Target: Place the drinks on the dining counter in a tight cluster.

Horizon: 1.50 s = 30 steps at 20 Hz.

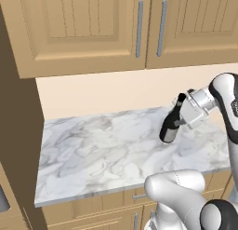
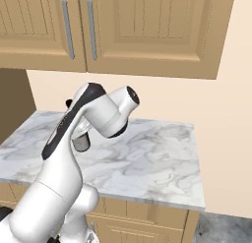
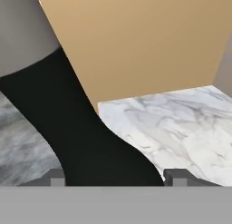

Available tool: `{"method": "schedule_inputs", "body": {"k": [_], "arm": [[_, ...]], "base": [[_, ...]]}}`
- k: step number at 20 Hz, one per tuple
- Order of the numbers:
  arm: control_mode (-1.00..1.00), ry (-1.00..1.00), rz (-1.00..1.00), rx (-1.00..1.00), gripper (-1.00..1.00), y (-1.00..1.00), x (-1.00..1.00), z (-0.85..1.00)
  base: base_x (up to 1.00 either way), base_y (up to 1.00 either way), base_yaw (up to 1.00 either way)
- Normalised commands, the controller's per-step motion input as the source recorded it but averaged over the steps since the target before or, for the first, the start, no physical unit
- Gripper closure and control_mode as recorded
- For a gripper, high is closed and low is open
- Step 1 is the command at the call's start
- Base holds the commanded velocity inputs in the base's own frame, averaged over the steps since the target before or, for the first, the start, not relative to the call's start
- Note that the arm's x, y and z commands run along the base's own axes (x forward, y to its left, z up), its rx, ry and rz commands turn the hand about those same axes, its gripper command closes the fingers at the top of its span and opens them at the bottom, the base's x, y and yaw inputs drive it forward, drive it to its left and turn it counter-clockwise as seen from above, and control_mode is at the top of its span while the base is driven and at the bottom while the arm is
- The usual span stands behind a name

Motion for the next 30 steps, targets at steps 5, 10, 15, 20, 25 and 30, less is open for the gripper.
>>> {"method": "schedule_inputs", "body": {"k": [5,10,15,20,25,30], "arm": [[-1.00,-0.01,-0.01,0.00,1.00,0.00,-0.05,0.18],[-1.00,0.00,0.00,0.00,1.00,0.00,-0.06,0.00],[1.00,-0.01,0.00,0.00,1.00,0.00,-0.12,0.00],[1.00,0.00,0.00,0.00,1.00,0.00,0.00,0.00],[1.00,0.00,0.00,0.00,1.00,0.00,0.00,0.00],[1.00,0.00,0.00,0.00,1.00,0.00,0.00,0.00]], "base": [[0.00,0.00,0.00],[0.00,0.00,0.00],[-0.44,-0.04,0.00],[-0.99,-0.15,0.07],[-0.85,0.00,0.37],[-0.60,-0.07,0.62]]}}
